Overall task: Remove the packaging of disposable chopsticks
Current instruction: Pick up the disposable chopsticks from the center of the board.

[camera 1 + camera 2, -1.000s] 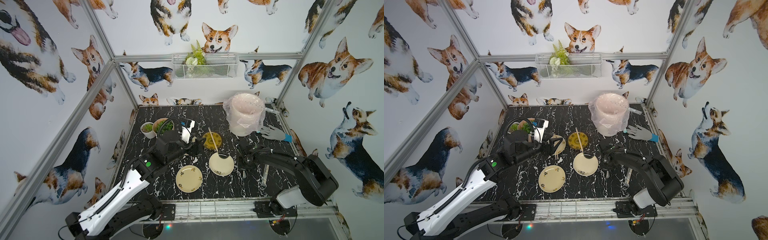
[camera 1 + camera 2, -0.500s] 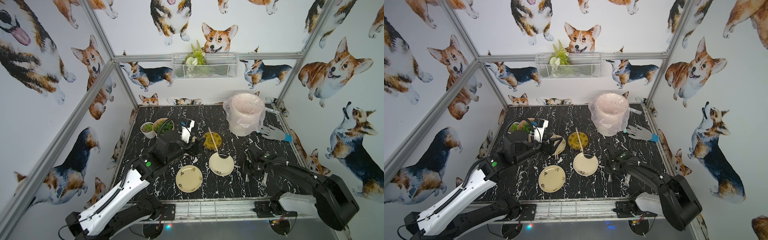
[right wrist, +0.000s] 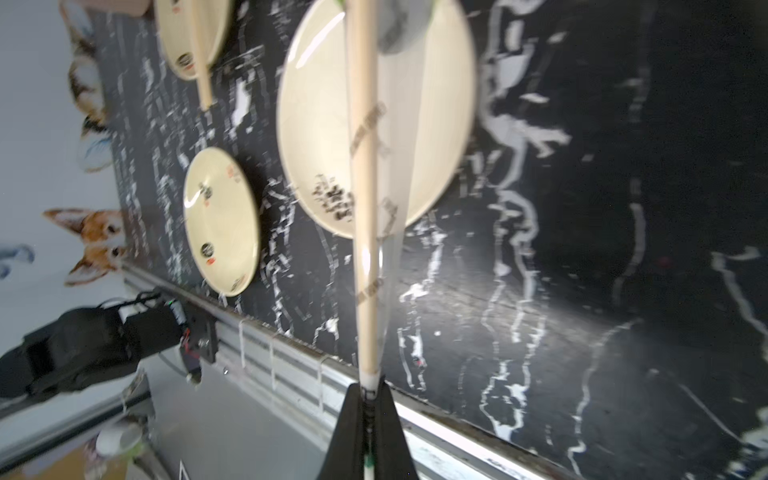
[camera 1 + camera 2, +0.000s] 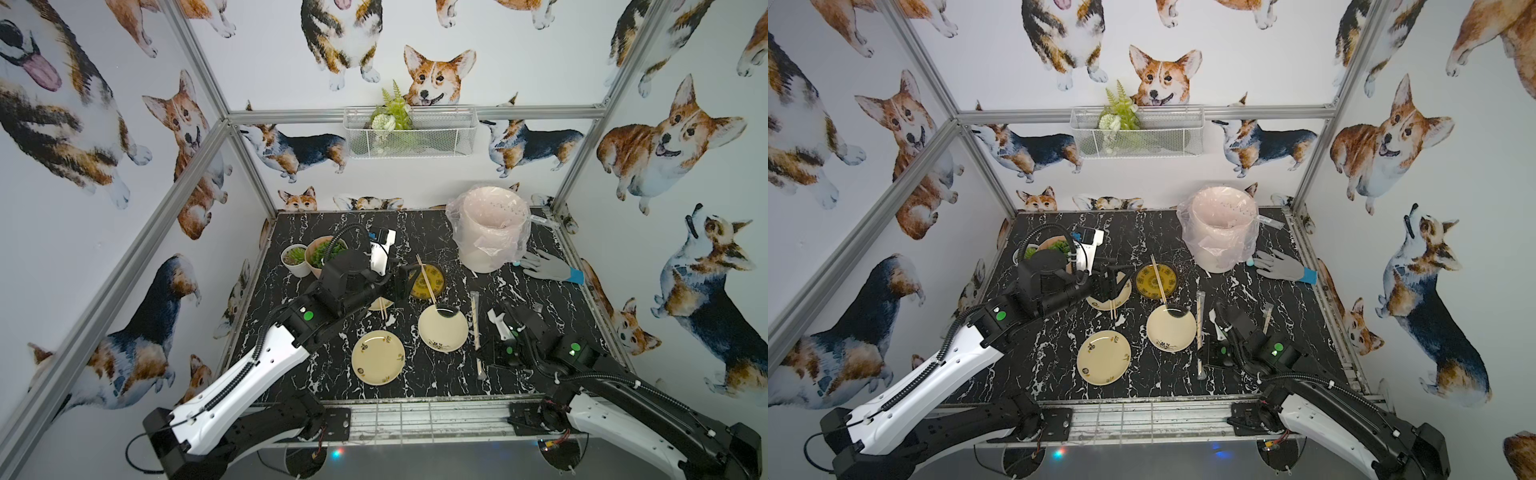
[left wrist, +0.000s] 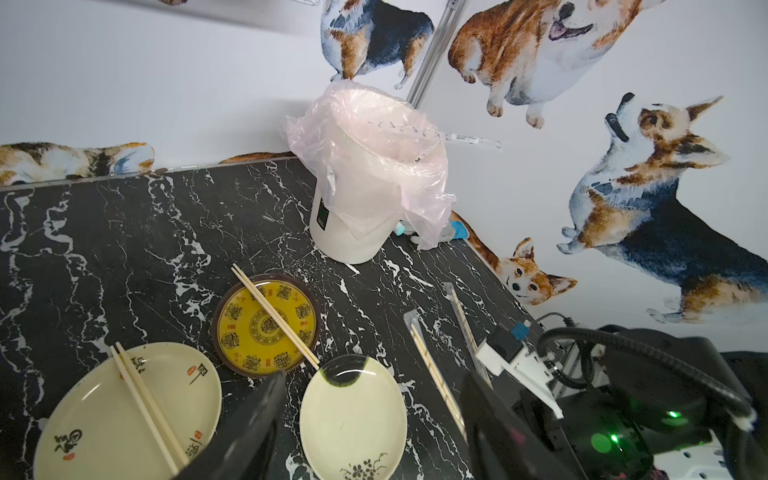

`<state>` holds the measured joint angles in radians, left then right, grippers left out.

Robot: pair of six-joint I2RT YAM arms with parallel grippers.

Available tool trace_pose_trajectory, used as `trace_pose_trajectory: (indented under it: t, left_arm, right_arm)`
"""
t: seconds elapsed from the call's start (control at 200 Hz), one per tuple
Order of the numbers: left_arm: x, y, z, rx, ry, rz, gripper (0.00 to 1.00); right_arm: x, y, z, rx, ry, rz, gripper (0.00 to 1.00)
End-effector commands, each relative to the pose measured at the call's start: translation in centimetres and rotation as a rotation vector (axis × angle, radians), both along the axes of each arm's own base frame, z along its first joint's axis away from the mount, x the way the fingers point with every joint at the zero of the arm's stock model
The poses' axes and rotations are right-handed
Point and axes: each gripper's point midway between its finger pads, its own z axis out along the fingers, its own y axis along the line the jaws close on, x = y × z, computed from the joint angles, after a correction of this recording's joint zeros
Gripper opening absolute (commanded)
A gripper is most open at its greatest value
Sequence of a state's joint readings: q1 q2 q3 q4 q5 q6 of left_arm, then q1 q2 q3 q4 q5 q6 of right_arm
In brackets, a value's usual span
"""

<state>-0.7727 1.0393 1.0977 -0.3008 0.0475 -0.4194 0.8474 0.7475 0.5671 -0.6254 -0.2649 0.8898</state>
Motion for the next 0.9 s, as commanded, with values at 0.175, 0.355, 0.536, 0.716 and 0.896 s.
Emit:
trace_pose_trajectory:
  t: [0.175,0.355,0.536,0.716,0.896]
  left_arm:
    - [0.9,-1.3,-1.8,-0.166,0.201,-0.035,0.76]
    - [0.8,-1.2,-0.8,-0.254,0.212,-0.075,0.73]
    - [0.6,-0.6,0.1,-0.34,0.211,-0.103,0.61]
    - [0.3,-0.6,0.5,-0.38,0.217,-0.134,0.39]
    - [-0.2,-0.5,2.0,-0.402,0.182,-0.161,0.0]
  right_arm:
    - [1.0,9.2,10.0,0.277,-0.277,0.291,0.0]
    - [1.1,11.8,13.5,0.384,-0.341,0.376,0.0]
    - [0.7,12.8,14.8,0.417,-0.358,0.443,0.0]
    - [0.2,13.5,16.0,0.489,-0.351,0.472,0.0]
    - [0.6,13.5,16.4,0.479,-0.381,0.466,0.07]
